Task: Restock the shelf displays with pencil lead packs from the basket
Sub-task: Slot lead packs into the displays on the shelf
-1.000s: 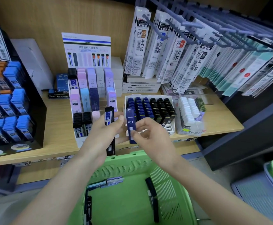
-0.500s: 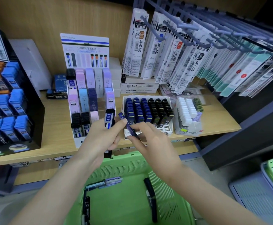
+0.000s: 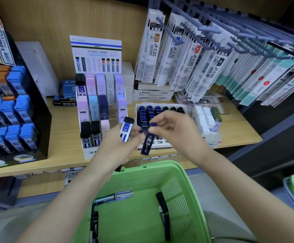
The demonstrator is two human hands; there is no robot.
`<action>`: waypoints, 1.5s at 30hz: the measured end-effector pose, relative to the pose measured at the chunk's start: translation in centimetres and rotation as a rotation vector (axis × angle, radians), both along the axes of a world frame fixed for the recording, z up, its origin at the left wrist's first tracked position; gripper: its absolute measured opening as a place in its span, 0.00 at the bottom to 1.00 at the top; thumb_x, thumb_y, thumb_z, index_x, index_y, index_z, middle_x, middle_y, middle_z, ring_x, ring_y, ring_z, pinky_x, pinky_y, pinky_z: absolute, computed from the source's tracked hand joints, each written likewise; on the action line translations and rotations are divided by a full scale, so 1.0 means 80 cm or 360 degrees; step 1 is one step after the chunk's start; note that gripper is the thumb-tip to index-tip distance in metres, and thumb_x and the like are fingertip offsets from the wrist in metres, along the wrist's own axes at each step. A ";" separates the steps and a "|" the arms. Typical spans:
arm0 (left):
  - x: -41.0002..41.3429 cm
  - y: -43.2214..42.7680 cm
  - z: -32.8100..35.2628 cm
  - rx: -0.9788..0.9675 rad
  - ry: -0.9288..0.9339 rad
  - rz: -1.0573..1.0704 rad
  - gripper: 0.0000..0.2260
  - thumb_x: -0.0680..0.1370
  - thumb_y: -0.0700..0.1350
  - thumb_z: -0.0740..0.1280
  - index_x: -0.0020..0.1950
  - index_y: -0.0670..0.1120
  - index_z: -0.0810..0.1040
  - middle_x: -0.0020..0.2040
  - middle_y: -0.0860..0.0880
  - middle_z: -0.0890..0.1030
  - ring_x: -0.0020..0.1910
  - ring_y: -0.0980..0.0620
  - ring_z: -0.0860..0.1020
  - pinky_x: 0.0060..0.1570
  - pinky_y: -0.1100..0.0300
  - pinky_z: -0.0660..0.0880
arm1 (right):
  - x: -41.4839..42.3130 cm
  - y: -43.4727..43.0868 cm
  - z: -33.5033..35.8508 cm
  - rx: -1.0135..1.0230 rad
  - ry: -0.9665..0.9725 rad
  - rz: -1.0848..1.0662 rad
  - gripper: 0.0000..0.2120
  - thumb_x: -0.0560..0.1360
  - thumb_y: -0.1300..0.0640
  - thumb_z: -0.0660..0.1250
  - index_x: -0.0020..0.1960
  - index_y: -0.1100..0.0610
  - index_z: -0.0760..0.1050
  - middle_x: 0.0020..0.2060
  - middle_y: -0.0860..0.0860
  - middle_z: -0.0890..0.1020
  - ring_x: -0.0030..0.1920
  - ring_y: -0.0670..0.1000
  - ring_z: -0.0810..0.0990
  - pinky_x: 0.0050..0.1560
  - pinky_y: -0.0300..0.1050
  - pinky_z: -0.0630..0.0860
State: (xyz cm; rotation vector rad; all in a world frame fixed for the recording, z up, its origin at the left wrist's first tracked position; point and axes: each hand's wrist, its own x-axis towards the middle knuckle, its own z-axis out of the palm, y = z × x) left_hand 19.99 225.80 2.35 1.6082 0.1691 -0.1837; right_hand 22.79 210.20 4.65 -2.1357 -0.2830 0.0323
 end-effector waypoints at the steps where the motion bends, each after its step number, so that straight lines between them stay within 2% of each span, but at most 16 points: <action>1: 0.003 0.003 -0.001 0.0000 0.0009 0.0067 0.03 0.77 0.42 0.67 0.49 0.48 0.75 0.31 0.51 0.72 0.20 0.58 0.63 0.19 0.67 0.59 | 0.004 -0.004 0.003 0.0001 -0.0042 -0.0067 0.10 0.70 0.60 0.74 0.40 0.47 0.76 0.36 0.44 0.79 0.36 0.40 0.77 0.41 0.31 0.75; 5: 0.011 0.013 -0.007 -0.0079 0.0088 0.0162 0.05 0.78 0.39 0.63 0.50 0.42 0.67 0.29 0.47 0.66 0.19 0.57 0.60 0.18 0.66 0.59 | 0.018 -0.012 -0.001 -0.0108 -0.0141 -0.0199 0.10 0.70 0.61 0.73 0.40 0.50 0.74 0.35 0.46 0.79 0.35 0.39 0.76 0.39 0.27 0.73; 8: 0.016 0.016 -0.013 -0.0037 0.0037 0.0150 0.02 0.77 0.37 0.61 0.46 0.41 0.68 0.28 0.46 0.66 0.19 0.55 0.61 0.19 0.65 0.60 | 0.020 -0.008 -0.017 -0.0276 -0.0139 -0.0180 0.07 0.71 0.61 0.72 0.43 0.54 0.75 0.34 0.45 0.77 0.35 0.38 0.75 0.40 0.27 0.72; 11: 0.020 0.019 -0.021 0.0006 0.0073 0.0172 0.07 0.79 0.40 0.61 0.52 0.35 0.69 0.27 0.46 0.68 0.19 0.55 0.63 0.22 0.63 0.62 | 0.022 -0.002 -0.034 -0.0382 -0.0154 -0.0141 0.05 0.73 0.61 0.71 0.45 0.56 0.75 0.35 0.47 0.78 0.37 0.41 0.76 0.43 0.34 0.75; 14: 0.021 0.019 -0.027 -0.0001 0.0101 0.0174 0.10 0.80 0.42 0.60 0.55 0.35 0.68 0.27 0.47 0.70 0.19 0.54 0.65 0.26 0.60 0.63 | 0.025 0.003 -0.044 -0.0521 -0.0186 -0.0057 0.04 0.74 0.61 0.69 0.46 0.57 0.75 0.36 0.46 0.78 0.40 0.47 0.78 0.47 0.44 0.76; 19: 0.022 0.021 -0.024 -0.0039 0.0074 0.0157 0.09 0.80 0.40 0.60 0.54 0.35 0.69 0.28 0.46 0.69 0.21 0.54 0.65 0.21 0.65 0.64 | 0.032 0.000 -0.041 -0.0645 -0.0270 0.0011 0.04 0.74 0.61 0.69 0.47 0.60 0.75 0.40 0.53 0.80 0.42 0.54 0.78 0.47 0.54 0.75; 24: 0.021 0.023 -0.022 -0.0035 0.0074 0.0169 0.13 0.80 0.41 0.60 0.59 0.32 0.68 0.28 0.46 0.69 0.20 0.55 0.65 0.22 0.65 0.65 | 0.033 0.002 -0.035 -0.0900 -0.0278 0.0187 0.04 0.76 0.60 0.66 0.49 0.60 0.76 0.43 0.53 0.81 0.45 0.55 0.78 0.47 0.51 0.75; 27: 0.020 0.023 -0.020 -0.0019 0.0092 0.0158 0.15 0.80 0.43 0.61 0.60 0.32 0.68 0.30 0.46 0.71 0.20 0.55 0.66 0.27 0.63 0.67 | 0.033 0.009 -0.037 -0.1035 -0.0388 0.0245 0.07 0.77 0.59 0.65 0.53 0.60 0.77 0.48 0.53 0.79 0.49 0.55 0.77 0.47 0.47 0.72; 29: 0.020 0.023 -0.019 -0.0047 0.0098 0.0183 0.14 0.80 0.43 0.61 0.59 0.33 0.69 0.30 0.47 0.71 0.21 0.55 0.67 0.32 0.60 0.67 | 0.036 0.014 -0.039 -0.1052 -0.0472 0.0226 0.09 0.78 0.59 0.64 0.55 0.60 0.78 0.51 0.53 0.77 0.51 0.53 0.76 0.47 0.44 0.70; 32: 0.019 0.023 -0.015 -0.0121 0.0135 0.0263 0.10 0.80 0.42 0.62 0.56 0.35 0.71 0.28 0.47 0.72 0.25 0.52 0.69 0.37 0.57 0.69 | 0.040 0.016 -0.043 -0.1087 -0.0479 0.0190 0.10 0.78 0.59 0.62 0.57 0.58 0.79 0.53 0.52 0.77 0.52 0.53 0.76 0.48 0.44 0.70; 36: 0.016 0.022 -0.008 -0.0255 0.0175 0.0337 0.04 0.80 0.40 0.62 0.51 0.39 0.73 0.30 0.47 0.73 0.29 0.51 0.70 0.37 0.58 0.70 | 0.041 0.014 -0.049 -0.1132 -0.0498 0.0198 0.12 0.79 0.57 0.61 0.59 0.57 0.78 0.53 0.52 0.77 0.53 0.53 0.76 0.49 0.45 0.72; 39: 0.015 0.020 -0.003 -0.0355 0.0168 0.0364 0.04 0.80 0.38 0.61 0.48 0.39 0.74 0.35 0.46 0.75 0.31 0.52 0.72 0.37 0.60 0.72 | 0.041 0.014 -0.051 -0.1202 -0.0596 0.0215 0.10 0.78 0.59 0.64 0.57 0.58 0.79 0.51 0.53 0.79 0.52 0.53 0.77 0.45 0.45 0.74; 42: 0.014 0.019 0.000 -0.0480 0.0153 0.0359 0.07 0.81 0.37 0.60 0.45 0.41 0.75 0.38 0.46 0.78 0.34 0.53 0.76 0.37 0.64 0.76 | 0.035 0.016 -0.057 -0.1050 -0.0794 0.0138 0.07 0.72 0.64 0.69 0.49 0.61 0.80 0.43 0.54 0.79 0.43 0.56 0.79 0.35 0.45 0.78; 43: 0.014 0.020 0.001 -0.0527 0.0149 0.0356 0.07 0.81 0.38 0.60 0.46 0.41 0.76 0.40 0.46 0.80 0.37 0.53 0.78 0.39 0.65 0.77 | 0.030 0.020 -0.057 -0.0914 -0.0774 0.0092 0.07 0.73 0.63 0.68 0.51 0.60 0.79 0.43 0.54 0.79 0.42 0.54 0.79 0.36 0.44 0.77; 45: 0.013 0.021 0.001 -0.0578 0.0137 0.0340 0.08 0.81 0.39 0.60 0.46 0.42 0.78 0.44 0.46 0.83 0.45 0.51 0.81 0.48 0.60 0.78 | 0.016 0.031 -0.051 -0.0522 -0.0524 0.0027 0.07 0.77 0.59 0.65 0.55 0.58 0.77 0.45 0.50 0.78 0.41 0.46 0.76 0.42 0.40 0.74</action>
